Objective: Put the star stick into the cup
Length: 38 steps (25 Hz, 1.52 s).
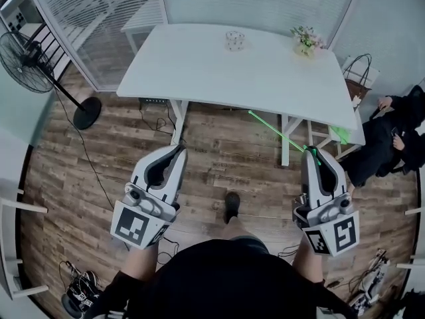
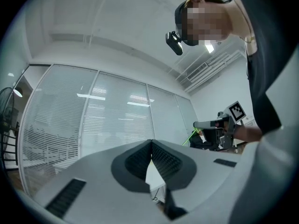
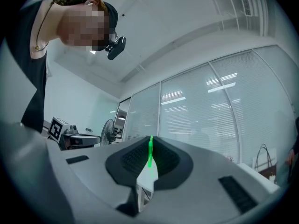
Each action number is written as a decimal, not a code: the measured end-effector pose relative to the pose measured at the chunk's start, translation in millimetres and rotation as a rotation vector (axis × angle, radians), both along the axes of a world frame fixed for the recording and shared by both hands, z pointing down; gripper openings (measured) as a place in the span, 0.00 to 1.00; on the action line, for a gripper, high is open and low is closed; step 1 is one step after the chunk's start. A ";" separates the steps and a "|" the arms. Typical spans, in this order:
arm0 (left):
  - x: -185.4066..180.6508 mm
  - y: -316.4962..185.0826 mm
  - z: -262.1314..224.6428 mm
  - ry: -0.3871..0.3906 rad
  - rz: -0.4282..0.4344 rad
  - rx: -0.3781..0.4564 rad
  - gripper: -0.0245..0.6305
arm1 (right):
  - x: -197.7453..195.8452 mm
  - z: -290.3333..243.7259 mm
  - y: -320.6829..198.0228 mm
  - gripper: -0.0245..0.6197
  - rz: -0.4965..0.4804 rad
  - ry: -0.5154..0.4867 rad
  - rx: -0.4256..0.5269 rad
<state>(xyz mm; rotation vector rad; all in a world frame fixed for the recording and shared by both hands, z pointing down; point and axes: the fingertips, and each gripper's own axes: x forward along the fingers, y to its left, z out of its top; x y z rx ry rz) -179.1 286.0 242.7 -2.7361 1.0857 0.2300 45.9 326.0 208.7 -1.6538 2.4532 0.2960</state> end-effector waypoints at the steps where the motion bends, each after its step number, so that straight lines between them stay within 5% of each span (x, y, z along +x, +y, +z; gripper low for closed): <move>1: 3.8 -9.2 0.3 -0.004 -0.004 -0.001 0.06 | 3.9 -0.7 -9.7 0.07 -0.002 -0.002 0.001; 22: 84.0 -168.4 -20.9 0.030 -0.071 0.014 0.06 | 79.9 -7.6 -184.6 0.07 -0.078 -0.017 -0.004; 38: 75.4 -204.6 -20.1 0.015 -0.081 -0.004 0.06 | 73.9 -9.1 -220.6 0.07 -0.088 -0.025 -0.005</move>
